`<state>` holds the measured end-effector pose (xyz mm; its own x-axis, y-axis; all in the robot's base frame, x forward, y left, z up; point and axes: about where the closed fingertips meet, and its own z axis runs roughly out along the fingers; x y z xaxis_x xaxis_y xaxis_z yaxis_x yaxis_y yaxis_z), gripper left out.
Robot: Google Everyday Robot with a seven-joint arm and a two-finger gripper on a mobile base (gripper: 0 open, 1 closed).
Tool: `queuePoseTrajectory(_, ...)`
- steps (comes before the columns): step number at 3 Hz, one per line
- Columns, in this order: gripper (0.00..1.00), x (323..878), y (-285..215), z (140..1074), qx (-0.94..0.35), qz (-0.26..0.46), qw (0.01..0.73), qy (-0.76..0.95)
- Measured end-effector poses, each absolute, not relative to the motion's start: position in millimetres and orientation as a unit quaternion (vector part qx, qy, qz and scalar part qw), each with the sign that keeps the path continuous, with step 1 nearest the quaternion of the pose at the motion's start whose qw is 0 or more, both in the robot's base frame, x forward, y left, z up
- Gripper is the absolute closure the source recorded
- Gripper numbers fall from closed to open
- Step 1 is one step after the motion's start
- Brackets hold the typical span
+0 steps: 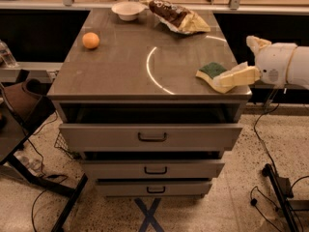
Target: Move sponge near orange
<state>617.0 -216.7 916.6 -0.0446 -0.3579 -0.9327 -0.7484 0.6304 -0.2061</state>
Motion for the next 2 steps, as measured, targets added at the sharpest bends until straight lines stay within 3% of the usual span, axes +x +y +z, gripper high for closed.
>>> queuePoseTrajectory(2,0.0,619,-211,892,-0.396,0.178,0.553,0.711)
